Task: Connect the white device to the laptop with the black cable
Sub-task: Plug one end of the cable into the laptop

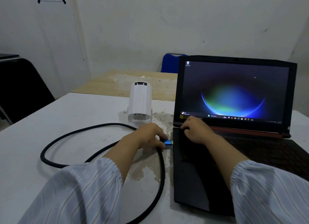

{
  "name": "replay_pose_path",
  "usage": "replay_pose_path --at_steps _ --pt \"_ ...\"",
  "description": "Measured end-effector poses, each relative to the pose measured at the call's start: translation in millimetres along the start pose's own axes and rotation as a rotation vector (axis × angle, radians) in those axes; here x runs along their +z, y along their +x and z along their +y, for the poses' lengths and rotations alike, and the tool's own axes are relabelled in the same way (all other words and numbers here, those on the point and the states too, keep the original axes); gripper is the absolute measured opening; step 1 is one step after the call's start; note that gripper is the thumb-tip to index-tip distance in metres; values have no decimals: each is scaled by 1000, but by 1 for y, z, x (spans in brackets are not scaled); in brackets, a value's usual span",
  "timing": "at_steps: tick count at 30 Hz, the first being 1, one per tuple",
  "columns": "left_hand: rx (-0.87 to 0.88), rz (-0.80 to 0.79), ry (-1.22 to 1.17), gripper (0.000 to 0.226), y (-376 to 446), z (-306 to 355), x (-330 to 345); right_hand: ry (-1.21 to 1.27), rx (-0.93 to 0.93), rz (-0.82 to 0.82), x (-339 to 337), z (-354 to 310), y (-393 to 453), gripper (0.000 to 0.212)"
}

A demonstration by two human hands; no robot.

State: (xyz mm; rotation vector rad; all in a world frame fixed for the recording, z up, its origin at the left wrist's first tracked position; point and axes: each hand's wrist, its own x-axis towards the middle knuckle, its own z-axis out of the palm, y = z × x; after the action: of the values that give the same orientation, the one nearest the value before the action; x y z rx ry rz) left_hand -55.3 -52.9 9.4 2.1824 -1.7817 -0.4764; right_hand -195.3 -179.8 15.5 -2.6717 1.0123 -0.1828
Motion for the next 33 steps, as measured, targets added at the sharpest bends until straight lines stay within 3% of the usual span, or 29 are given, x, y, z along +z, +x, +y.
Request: replay_pose_path --at_steps 10,33 --pt "61 -42 128 38 9 0 -5 -6 23 -3 -1 -3 3 36" --pt "38 62 -108 33 11 4 4 -15 30 18 3 -1 4 33"
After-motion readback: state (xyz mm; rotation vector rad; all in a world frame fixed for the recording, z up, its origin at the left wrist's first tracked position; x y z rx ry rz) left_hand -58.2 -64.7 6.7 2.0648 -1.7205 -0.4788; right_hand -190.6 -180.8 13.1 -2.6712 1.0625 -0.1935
